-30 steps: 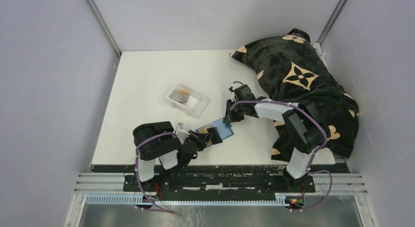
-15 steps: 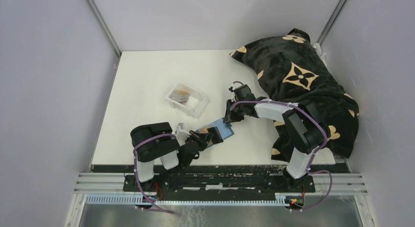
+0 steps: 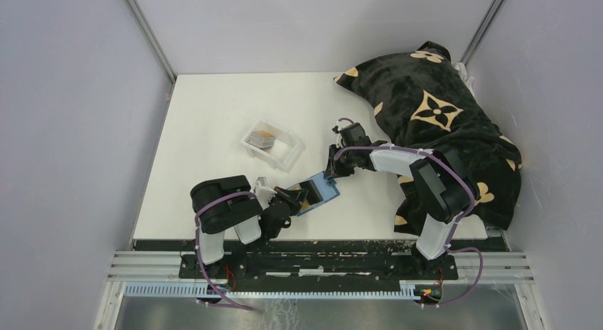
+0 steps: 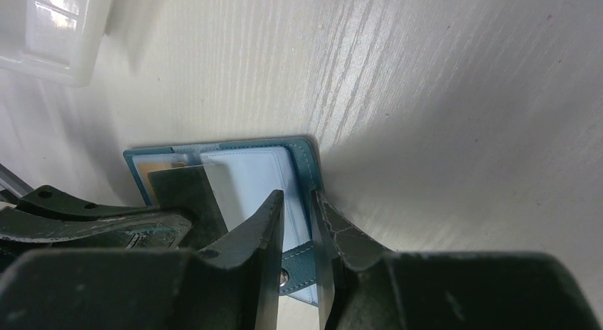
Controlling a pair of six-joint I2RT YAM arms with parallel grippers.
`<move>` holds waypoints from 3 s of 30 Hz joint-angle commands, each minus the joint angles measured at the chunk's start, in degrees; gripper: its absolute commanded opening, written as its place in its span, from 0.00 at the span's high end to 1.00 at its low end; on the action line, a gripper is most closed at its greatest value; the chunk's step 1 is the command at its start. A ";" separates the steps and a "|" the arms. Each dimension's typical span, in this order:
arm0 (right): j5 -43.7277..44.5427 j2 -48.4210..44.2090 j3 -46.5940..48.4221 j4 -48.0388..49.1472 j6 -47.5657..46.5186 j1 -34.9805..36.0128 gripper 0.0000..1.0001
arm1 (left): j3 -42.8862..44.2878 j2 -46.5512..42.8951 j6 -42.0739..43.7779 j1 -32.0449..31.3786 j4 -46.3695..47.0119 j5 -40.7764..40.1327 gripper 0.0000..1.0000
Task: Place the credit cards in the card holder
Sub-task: Insert the credit card into the card holder.
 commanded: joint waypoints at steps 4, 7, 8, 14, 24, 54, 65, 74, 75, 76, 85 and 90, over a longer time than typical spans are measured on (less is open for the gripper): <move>0.12 2.32 -0.56 1.01 0.14 0.24 0.73 | 1.87 3.06 1.30 0.63 -2.30 -1.07 0.97; -0.01 2.38 -0.54 1.17 0.22 0.26 0.74 | 2.50 3.40 2.23 0.62 -2.53 0.16 0.97; -0.10 2.40 -0.58 1.21 0.30 0.26 0.73 | 2.62 3.57 2.53 0.56 -2.70 0.67 0.97; -0.23 2.44 -0.67 1.43 0.36 0.40 0.74 | 3.63 2.04 2.51 0.52 -9.72 4.26 0.85; -0.93 3.43 -0.47 2.26 0.83 0.59 0.74 | 4.56 -6.00 4.59 0.45 -27.33 5.18 0.54; -0.54 2.65 -0.66 2.33 0.48 0.72 0.74 | 6.44 -24.94 11.05 0.37 -51.22 -0.30 0.48; -0.58 2.82 -0.55 2.32 0.40 0.84 0.74 | 6.71 -27.82 15.32 0.10 -48.03 -1.48 0.85; -0.72 2.82 -0.51 2.34 0.40 0.87 0.74 | 12.49 -24.08 22.22 -0.07 -53.29 1.03 0.97; -0.77 2.89 -0.50 2.41 0.36 0.82 0.74 | 12.74 -23.55 22.55 -0.13 -53.30 1.22 0.97; -0.80 2.89 -0.51 2.38 0.40 0.82 0.74 | 12.96 -23.15 22.84 -0.18 -53.19 1.34 0.97; -0.80 2.66 -0.70 2.44 0.40 0.87 0.74 | 16.63 -20.09 26.39 -1.24 -55.19 2.45 0.97; -0.98 2.74 -0.63 2.53 0.49 0.87 0.74 | 16.65 -20.22 26.34 -1.79 -55.93 1.84 0.97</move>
